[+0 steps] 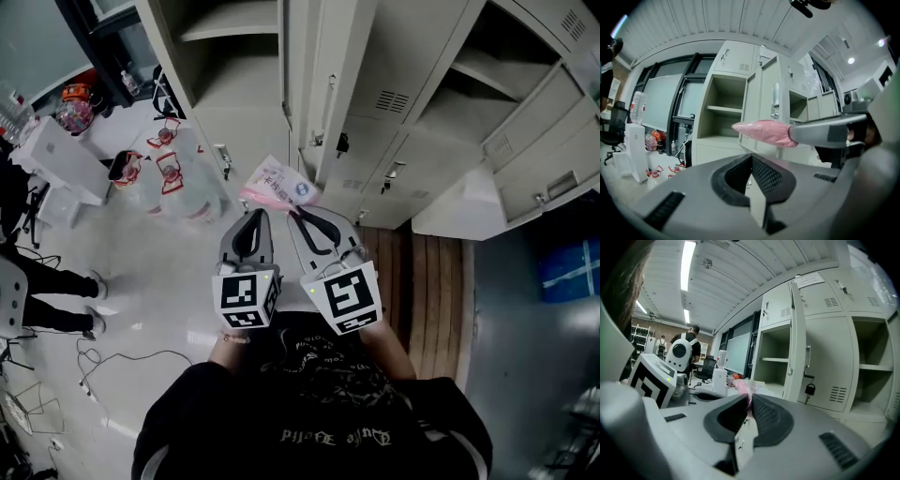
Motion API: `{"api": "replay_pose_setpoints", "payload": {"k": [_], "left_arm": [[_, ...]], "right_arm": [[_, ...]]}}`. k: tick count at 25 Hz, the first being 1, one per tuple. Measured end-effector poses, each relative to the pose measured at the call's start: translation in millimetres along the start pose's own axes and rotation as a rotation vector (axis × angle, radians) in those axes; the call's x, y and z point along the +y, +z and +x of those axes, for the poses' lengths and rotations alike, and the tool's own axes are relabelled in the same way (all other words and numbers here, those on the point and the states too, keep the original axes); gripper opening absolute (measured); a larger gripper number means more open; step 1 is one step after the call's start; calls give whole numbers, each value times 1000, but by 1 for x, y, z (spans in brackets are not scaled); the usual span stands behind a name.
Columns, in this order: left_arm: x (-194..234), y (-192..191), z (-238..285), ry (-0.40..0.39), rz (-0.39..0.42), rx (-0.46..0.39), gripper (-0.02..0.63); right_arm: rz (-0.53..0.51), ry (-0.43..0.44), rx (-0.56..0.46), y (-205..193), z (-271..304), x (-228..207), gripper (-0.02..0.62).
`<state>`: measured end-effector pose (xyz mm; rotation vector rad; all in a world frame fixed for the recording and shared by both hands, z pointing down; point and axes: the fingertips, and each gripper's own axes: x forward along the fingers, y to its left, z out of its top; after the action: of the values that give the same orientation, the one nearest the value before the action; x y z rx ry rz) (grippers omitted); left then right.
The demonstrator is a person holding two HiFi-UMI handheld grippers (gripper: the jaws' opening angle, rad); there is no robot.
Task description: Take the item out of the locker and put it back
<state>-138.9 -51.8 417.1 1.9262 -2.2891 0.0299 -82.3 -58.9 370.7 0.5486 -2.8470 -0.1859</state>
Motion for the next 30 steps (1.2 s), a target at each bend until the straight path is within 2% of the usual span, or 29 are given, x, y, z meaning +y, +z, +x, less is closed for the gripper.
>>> {"api": "replay_pose_setpoints", "payload": {"k": [6, 17, 30], "left_arm": [[-41, -7, 4, -128, 13, 19, 8], [-102, -8, 15, -304, 50, 16, 8], [-159, -8, 41, -404, 68, 15, 8]], "right_arm": [[-11, -3, 23, -13, -39, -8, 26], [27, -141, 68, -31, -88, -33, 26], [97, -329, 84, -54, -136, -91, 26]]}}
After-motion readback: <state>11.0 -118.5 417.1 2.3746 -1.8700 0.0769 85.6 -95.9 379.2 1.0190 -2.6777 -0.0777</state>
